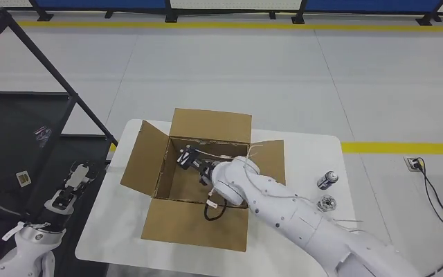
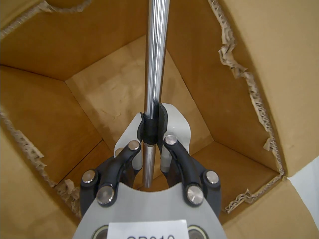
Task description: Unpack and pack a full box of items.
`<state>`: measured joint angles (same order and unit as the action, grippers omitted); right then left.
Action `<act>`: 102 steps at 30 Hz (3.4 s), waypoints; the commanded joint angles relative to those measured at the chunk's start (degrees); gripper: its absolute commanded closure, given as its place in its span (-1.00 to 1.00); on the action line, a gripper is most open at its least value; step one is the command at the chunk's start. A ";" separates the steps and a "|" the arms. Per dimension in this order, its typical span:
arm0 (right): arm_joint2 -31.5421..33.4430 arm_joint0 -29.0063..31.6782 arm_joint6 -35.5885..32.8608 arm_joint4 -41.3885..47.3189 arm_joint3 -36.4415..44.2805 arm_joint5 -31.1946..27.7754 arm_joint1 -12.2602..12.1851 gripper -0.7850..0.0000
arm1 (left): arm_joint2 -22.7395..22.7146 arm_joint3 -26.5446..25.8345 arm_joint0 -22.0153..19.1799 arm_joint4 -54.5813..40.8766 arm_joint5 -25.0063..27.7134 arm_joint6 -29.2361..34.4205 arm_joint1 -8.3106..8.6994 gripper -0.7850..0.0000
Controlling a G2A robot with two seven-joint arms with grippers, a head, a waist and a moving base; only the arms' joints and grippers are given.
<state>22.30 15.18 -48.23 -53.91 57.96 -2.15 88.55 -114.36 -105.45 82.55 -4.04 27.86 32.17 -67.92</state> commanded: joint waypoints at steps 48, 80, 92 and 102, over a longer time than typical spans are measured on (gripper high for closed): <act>1.93 -1.82 5.94 -5.12 -17.25 -7.52 11.18 -0.31 | 0.00 0.00 0.00 0.00 0.00 0.00 0.00 -1.00; 76.22 55.94 -12.04 -16.41 57.49 -6.89 -11.09 -1.00 | 0.00 0.00 0.00 0.00 0.00 0.00 0.00 -1.00; 80.98 54.06 -15.10 -10.85 39.17 -6.14 -12.45 -1.00 | 0.00 0.00 0.00 0.00 0.00 0.00 0.00 -1.00; 79.02 49.19 -16.83 -10.05 29.09 -4.84 -13.32 -0.17 | 0.00 0.00 0.00 0.00 0.00 0.00 0.00 -1.00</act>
<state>101.49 64.83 -64.95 -64.69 87.99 -6.76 75.30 -114.36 -105.45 82.55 -4.04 27.86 32.17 -67.92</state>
